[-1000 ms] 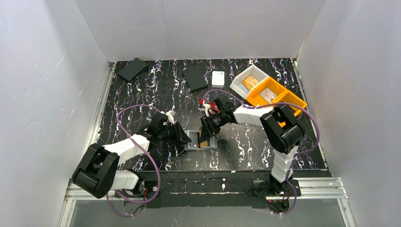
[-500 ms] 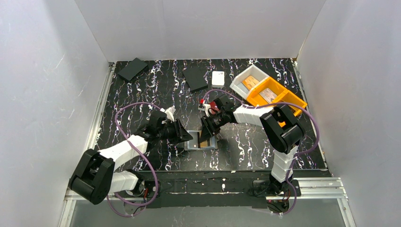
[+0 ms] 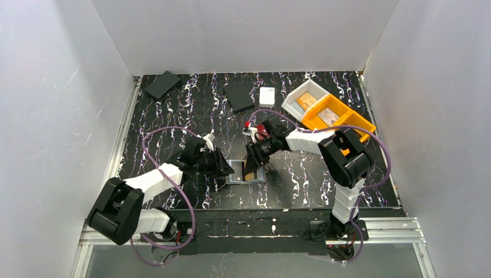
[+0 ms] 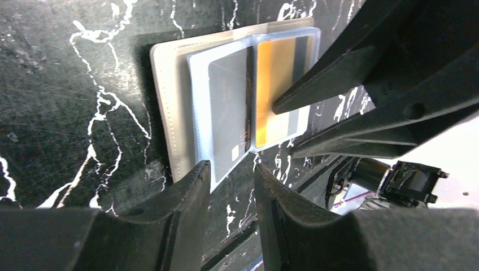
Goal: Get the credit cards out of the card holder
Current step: Remove the credit card from the card holder.
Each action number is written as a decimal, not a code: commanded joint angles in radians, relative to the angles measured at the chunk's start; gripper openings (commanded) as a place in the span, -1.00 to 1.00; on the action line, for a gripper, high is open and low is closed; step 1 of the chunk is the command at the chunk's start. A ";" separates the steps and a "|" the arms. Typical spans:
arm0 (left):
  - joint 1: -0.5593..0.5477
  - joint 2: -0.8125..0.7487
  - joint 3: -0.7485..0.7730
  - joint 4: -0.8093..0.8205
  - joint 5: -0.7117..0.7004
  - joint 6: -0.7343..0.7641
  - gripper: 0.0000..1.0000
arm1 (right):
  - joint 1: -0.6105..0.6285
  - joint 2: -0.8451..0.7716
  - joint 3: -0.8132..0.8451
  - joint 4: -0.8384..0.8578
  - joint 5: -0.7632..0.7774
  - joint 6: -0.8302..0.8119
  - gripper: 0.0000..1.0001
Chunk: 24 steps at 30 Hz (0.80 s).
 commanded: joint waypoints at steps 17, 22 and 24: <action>0.005 0.076 0.062 0.006 0.065 0.028 -0.38 | -0.006 0.005 0.006 -0.045 -0.002 -0.070 0.07; 0.005 0.106 0.064 0.032 0.083 0.015 -0.37 | -0.006 -0.011 0.013 -0.071 -0.013 -0.114 0.09; 0.005 0.118 0.064 0.037 0.085 0.013 -0.37 | -0.006 -0.020 0.013 -0.079 -0.016 -0.140 0.09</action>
